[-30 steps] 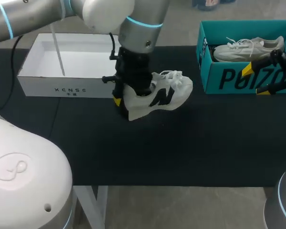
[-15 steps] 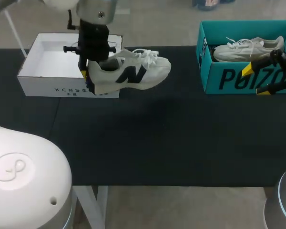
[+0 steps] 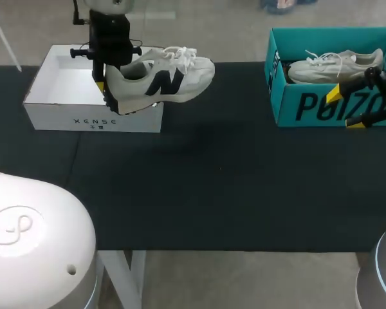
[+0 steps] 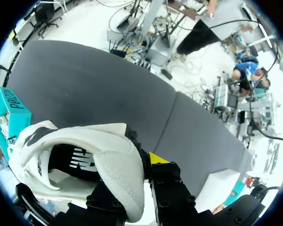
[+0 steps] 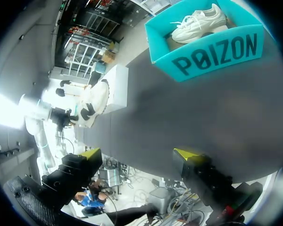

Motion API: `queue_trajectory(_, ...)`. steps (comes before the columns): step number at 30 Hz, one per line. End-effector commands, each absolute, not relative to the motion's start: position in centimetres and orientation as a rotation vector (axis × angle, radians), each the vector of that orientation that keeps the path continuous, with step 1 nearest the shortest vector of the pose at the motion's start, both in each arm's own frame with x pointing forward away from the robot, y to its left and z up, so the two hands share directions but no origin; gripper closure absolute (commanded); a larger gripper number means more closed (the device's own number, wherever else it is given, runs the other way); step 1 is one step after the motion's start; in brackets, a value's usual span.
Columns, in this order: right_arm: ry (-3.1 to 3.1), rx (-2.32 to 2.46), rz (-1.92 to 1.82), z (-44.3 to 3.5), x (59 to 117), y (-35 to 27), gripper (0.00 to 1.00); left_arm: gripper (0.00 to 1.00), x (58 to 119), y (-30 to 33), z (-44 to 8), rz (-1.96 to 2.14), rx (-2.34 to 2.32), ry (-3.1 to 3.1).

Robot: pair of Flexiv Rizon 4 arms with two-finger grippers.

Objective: Take the shoe out of the shoebox, open the shoe tongue, remove and reinsert the insole, then place the shoe into the shoebox

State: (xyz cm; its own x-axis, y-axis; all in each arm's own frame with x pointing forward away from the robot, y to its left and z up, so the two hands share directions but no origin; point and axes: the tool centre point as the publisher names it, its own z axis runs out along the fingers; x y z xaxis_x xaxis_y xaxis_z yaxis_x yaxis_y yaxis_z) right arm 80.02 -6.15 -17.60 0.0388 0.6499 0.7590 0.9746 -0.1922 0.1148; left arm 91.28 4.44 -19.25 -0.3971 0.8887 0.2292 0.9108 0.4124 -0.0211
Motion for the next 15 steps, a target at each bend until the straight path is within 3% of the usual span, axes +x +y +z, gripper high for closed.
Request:
queue_trajectory(1,-1.636,-1.889,-0.983,-17.6,80.0,-6.1,0.00,1.00,91.2,4.5,-19.1,-0.160,-1.596,-2.465)
queue_trajectory(15,-1.636,-1.889,-0.983,-17.6,80.0,-6.1,0.00,1.00,91.0,5.8,-19.0,-0.125,-1.674,-2.463)
